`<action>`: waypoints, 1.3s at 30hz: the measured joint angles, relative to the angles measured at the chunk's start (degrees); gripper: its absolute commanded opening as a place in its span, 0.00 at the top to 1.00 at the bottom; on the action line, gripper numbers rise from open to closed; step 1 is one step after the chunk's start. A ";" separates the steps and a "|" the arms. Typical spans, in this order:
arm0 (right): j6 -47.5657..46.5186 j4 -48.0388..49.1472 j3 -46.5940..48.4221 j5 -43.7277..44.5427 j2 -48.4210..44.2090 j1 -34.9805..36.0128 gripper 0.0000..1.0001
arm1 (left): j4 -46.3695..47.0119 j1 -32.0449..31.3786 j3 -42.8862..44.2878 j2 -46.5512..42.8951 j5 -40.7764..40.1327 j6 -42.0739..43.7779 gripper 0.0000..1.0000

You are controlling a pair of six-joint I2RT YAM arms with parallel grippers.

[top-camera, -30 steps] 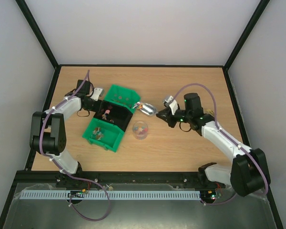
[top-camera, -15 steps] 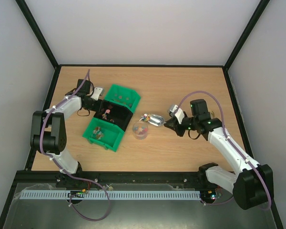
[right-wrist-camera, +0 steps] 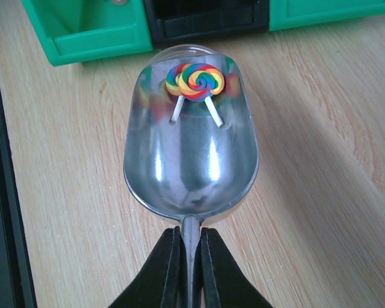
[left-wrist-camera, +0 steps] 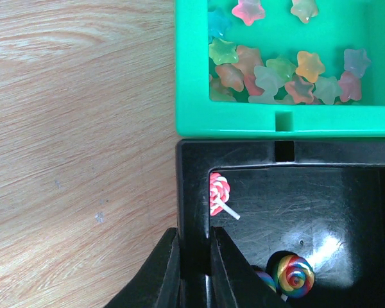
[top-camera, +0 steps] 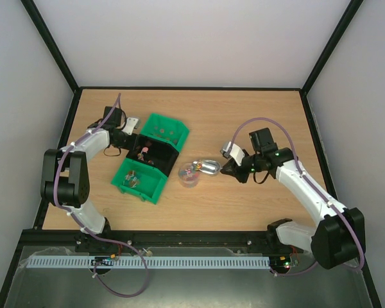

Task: Pack the candies

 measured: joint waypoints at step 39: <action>-1.27 -16.13 17.35 17.00 13.73 10.82 0.99 | 1.03 0.85 -0.61 0.20 2.01 -0.24 0.98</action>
